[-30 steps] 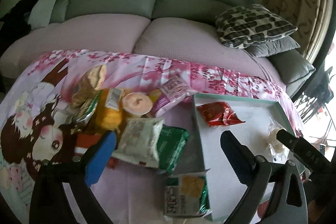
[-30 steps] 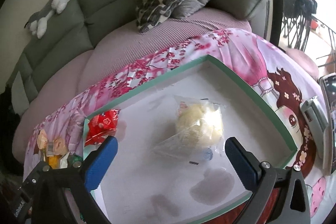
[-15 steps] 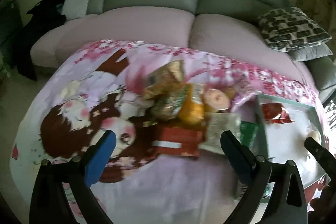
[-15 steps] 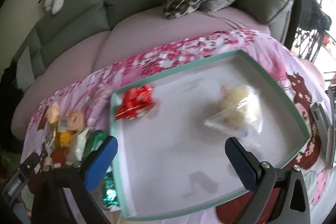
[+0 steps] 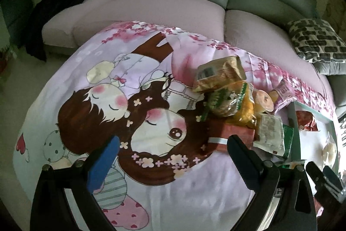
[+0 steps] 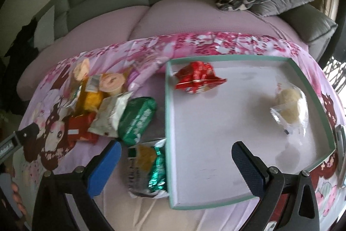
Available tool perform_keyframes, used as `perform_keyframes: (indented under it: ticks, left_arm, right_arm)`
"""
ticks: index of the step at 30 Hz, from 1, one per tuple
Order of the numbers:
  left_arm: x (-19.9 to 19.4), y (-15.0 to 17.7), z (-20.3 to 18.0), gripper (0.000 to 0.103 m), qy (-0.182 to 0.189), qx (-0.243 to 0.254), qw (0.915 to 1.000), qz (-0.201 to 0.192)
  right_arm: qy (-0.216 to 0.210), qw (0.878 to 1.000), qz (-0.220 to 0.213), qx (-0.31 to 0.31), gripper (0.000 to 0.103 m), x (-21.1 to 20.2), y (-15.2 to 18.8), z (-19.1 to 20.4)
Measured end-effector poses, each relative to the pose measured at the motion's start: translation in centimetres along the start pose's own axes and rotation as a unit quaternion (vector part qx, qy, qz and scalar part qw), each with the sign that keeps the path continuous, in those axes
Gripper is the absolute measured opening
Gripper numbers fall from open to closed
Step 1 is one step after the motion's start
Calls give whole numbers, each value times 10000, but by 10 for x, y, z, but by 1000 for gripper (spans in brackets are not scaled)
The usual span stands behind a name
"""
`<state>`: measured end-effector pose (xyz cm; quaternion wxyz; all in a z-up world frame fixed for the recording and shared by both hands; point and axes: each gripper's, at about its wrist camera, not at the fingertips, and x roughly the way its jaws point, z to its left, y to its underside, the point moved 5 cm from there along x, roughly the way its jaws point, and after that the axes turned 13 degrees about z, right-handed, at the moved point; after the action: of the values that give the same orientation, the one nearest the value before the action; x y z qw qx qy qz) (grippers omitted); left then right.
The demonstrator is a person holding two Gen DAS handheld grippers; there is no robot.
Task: Organize snacks
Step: 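Withdraw both tools from the tray back toward the snack pile, then grasp the green cracker pack with the right tool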
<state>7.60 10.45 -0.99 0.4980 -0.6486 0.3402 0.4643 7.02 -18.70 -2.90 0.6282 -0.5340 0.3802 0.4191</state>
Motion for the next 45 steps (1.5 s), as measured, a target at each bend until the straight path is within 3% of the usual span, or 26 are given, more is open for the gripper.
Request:
perform_keyframes:
  ticks: [7, 9, 14, 19, 29, 32, 35, 45]
  left_arm:
    - [15, 3, -2, 100, 50, 66, 9996, 270]
    - [27, 7, -10, 100, 76, 202, 9985, 511]
    - [39, 11, -23, 100, 159, 389, 9968, 678]
    - [50, 12, -19, 100, 166, 266, 9959, 854]
    - [56, 7, -9, 100, 263, 44, 9951, 953]
    - [56, 8, -10, 99, 262, 15, 9949, 974]
    - [62, 4, -8, 100, 301, -8, 9943, 1021]
    - [67, 3, -14, 100, 238, 49, 9942, 1047]
  right_arm:
    - [-195, 9989, 268, -345, 103, 9, 12, 25]
    - [-153, 9983, 380, -421, 103, 15, 16, 30]
    - [336, 9964, 473, -619, 103, 25, 19, 31]
    - [713, 9922, 525, -883, 103, 33, 24, 41]
    - [1477, 9779, 553, -1370, 75, 45, 31, 55]
    - [1330, 9800, 521, -1388, 64, 42, 32, 59]
    - [1293, 9810, 509, -1352, 61, 42, 31, 58]
    - [976, 9874, 468, -1156, 58, 34, 24, 51]
